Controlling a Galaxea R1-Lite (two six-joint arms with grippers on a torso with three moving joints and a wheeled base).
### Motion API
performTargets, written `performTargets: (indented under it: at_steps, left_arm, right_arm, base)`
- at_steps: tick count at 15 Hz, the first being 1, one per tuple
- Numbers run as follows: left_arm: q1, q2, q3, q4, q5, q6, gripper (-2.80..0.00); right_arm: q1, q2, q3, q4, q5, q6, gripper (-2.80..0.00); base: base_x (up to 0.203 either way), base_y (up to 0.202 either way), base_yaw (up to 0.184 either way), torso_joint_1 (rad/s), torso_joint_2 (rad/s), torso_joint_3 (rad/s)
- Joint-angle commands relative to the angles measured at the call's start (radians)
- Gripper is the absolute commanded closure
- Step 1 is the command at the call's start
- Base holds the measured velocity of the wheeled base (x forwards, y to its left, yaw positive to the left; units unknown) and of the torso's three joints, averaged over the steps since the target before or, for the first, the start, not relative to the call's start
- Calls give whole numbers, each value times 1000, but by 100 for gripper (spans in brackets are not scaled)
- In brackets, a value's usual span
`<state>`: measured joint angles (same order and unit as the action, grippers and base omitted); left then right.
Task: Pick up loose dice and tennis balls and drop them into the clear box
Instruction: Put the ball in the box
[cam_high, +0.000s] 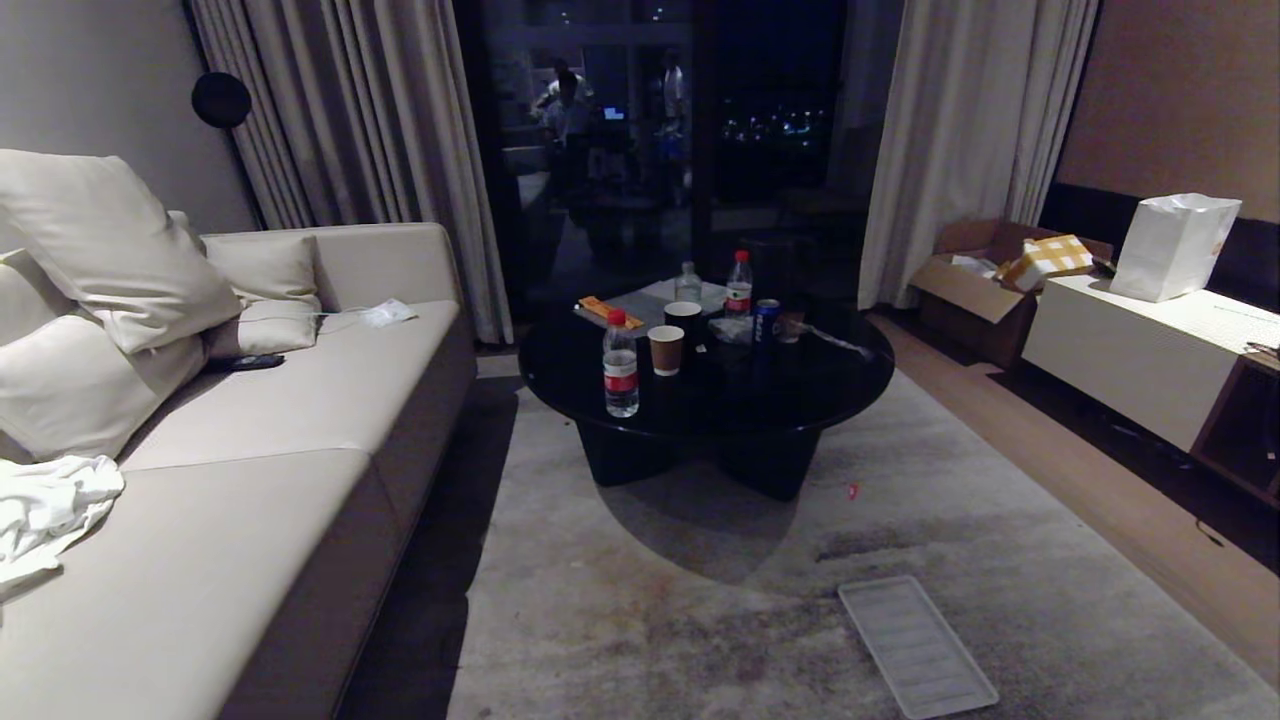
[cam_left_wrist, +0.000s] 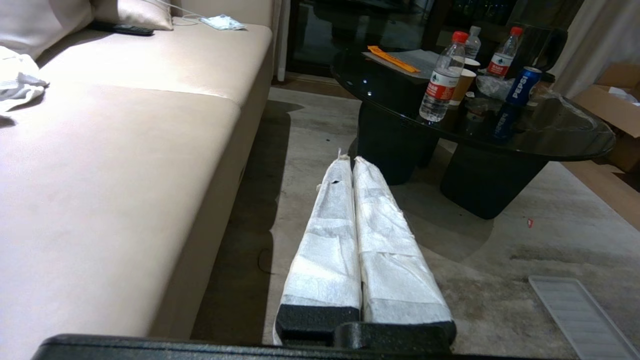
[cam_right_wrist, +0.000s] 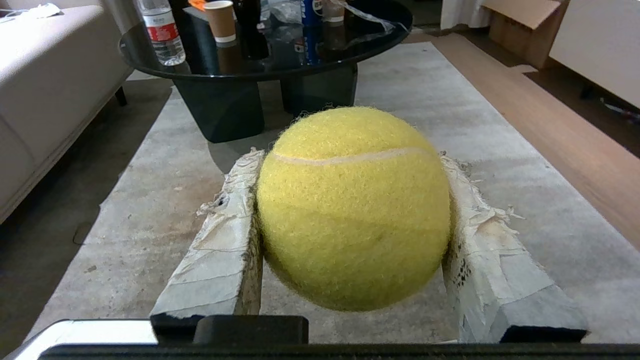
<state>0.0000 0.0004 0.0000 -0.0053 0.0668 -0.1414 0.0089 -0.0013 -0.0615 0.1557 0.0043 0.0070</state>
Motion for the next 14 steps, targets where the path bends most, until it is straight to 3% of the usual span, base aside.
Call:
performTargets:
  at_steps: [1, 3, 14]
  left_arm:
    - [0, 1, 2, -1, 1, -1, 0]
    - [0, 1, 2, -1, 0, -1, 0]
    - [0, 1, 2, -1, 0, -1, 0]
  right_arm:
    - [0, 1, 0, 1, 0, -1, 0]
    - [0, 1, 0, 1, 0, -1, 0]
    - [0, 1, 0, 1, -1, -1, 0]
  base:
    - [0, 0, 0, 0, 0, 0]
    - [4, 0, -46, -1, 1, 1]
    - [1, 10, -161, 3, 3, 2]
